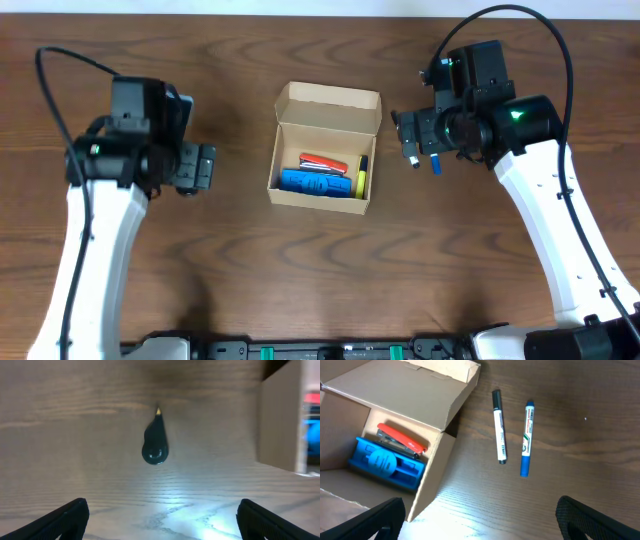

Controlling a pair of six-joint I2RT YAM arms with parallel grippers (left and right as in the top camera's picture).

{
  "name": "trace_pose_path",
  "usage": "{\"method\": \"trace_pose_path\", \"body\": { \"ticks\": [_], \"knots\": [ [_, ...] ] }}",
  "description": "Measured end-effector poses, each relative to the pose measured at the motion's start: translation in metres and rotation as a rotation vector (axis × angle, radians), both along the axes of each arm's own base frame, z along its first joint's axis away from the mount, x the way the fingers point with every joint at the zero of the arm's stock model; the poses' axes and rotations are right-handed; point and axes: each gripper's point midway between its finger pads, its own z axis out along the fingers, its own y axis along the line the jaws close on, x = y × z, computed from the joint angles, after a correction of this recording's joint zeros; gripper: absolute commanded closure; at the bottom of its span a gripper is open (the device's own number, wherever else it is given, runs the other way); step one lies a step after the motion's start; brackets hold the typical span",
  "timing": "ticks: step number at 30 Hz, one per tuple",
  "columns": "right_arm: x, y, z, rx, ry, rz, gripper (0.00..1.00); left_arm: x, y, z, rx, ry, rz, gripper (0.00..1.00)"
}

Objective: Pack container
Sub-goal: 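Withdraw the right gripper up and away from the box, then reach the left gripper down to the black tool and grasp it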

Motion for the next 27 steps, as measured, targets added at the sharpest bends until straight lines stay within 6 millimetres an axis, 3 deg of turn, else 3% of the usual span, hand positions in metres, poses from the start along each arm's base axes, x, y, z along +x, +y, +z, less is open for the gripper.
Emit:
{"method": "trace_pose_path", "body": {
  "ticks": [3,9,16,22,27],
  "knots": [
    [0.0,0.0,0.0,-0.001,0.0,0.002,0.01,0.008,0.003,-0.023,0.008,0.064,0.009,0.05],
    [0.002,0.001,0.001,0.001,-0.01,0.002,0.01,0.022,0.007,-0.049,0.026,0.112,0.0,0.05],
    [0.001,0.0,0.0,0.0,-0.003,0.003,0.01,0.033,0.032,-0.076,-0.022,0.157,0.077,0.05],
    [-0.027,-0.002,-0.007,-0.009,0.098,0.036,0.01,0.034,0.039,-0.096,-0.053,0.206,0.092,0.05],
    [-0.049,-0.004,0.017,0.004,0.053,0.074,0.01,0.035,0.037,-0.104,-0.062,0.223,0.081,0.05]
  ]
}}
